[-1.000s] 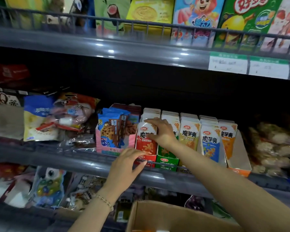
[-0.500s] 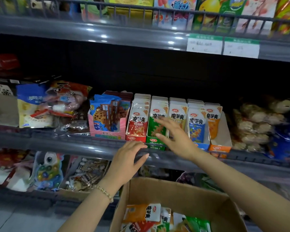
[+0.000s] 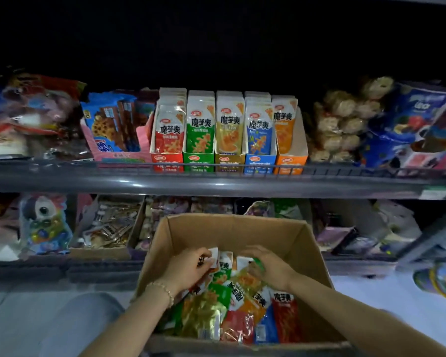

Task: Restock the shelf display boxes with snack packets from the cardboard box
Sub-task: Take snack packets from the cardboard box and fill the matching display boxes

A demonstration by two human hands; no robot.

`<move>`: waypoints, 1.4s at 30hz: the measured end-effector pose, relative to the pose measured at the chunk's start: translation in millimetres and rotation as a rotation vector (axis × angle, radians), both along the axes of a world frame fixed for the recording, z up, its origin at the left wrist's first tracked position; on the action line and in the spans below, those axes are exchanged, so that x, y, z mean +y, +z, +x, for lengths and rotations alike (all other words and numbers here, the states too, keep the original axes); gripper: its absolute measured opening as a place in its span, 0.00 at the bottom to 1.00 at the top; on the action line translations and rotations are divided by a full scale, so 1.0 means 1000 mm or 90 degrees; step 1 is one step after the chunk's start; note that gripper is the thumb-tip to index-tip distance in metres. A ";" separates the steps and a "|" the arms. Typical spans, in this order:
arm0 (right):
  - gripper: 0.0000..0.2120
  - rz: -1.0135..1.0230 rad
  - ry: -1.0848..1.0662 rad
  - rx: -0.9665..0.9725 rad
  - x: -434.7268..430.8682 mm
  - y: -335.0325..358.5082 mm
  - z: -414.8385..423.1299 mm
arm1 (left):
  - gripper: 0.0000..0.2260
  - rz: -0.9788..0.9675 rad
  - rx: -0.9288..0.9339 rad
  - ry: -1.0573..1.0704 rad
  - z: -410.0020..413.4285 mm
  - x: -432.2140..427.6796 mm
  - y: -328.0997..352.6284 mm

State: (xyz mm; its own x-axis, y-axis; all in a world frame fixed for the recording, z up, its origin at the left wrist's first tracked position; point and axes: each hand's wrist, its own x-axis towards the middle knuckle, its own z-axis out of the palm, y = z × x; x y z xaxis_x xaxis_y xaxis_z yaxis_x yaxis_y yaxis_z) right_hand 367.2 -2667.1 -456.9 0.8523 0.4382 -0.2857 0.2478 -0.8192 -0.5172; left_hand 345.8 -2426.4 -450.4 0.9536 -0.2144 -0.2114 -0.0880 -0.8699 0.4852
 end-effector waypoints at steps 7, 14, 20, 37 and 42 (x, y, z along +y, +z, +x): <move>0.21 0.009 -0.205 0.219 -0.025 -0.085 0.009 | 0.20 0.007 0.126 -0.009 -0.004 -0.012 -0.038; 0.41 -0.082 -0.205 0.246 -0.011 -0.076 -0.005 | 0.25 0.071 0.163 -0.080 -0.005 -0.012 -0.052; 0.22 0.110 -0.219 0.346 -0.002 -0.078 -0.012 | 0.26 0.099 0.225 -0.130 -0.008 -0.015 -0.055; 0.18 0.229 -0.358 0.368 0.042 -0.081 -0.013 | 0.32 0.055 0.268 -0.150 -0.011 -0.009 -0.048; 0.06 0.217 -0.255 0.295 0.011 -0.029 0.002 | 0.40 -0.118 0.175 -0.032 -0.006 -0.009 -0.022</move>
